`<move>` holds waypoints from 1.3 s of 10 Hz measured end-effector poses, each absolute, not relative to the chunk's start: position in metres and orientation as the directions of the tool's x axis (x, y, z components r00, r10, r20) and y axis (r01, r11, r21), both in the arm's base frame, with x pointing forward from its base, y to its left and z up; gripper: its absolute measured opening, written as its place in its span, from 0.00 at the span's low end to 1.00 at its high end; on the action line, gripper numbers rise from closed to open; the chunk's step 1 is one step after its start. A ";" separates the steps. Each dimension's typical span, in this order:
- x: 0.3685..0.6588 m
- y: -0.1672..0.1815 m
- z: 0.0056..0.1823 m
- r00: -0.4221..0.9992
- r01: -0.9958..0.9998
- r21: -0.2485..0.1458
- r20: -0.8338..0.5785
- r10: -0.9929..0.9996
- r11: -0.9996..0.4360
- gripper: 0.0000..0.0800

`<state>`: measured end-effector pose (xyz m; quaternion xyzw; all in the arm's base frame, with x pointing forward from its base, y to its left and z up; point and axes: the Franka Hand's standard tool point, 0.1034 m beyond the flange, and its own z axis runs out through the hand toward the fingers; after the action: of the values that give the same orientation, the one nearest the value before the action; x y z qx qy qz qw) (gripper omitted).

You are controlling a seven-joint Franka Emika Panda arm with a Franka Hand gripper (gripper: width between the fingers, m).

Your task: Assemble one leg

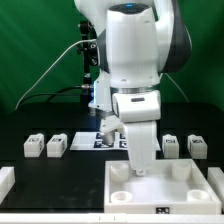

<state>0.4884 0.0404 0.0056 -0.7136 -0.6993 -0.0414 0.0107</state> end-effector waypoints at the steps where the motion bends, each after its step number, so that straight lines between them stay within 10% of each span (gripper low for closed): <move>1: 0.492 0.046 0.006 0.037 0.998 0.046 0.077 0.996 -0.041 0.07; 7: 0.494 0.051 0.005 0.068 0.997 0.020 0.070 0.995 -0.069 0.07; 11: 0.494 0.050 0.005 0.070 0.997 0.020 0.070 0.995 -0.071 0.68; 13: 0.494 0.050 0.005 0.070 0.997 0.020 0.070 0.995 -0.072 0.80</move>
Offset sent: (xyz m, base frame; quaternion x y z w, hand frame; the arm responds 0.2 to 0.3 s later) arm 0.0194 0.0143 -0.0024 -0.0027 -0.0036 0.0043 1.0000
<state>0.4942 0.0496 0.0049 -0.7314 -0.6810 -0.0326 0.0164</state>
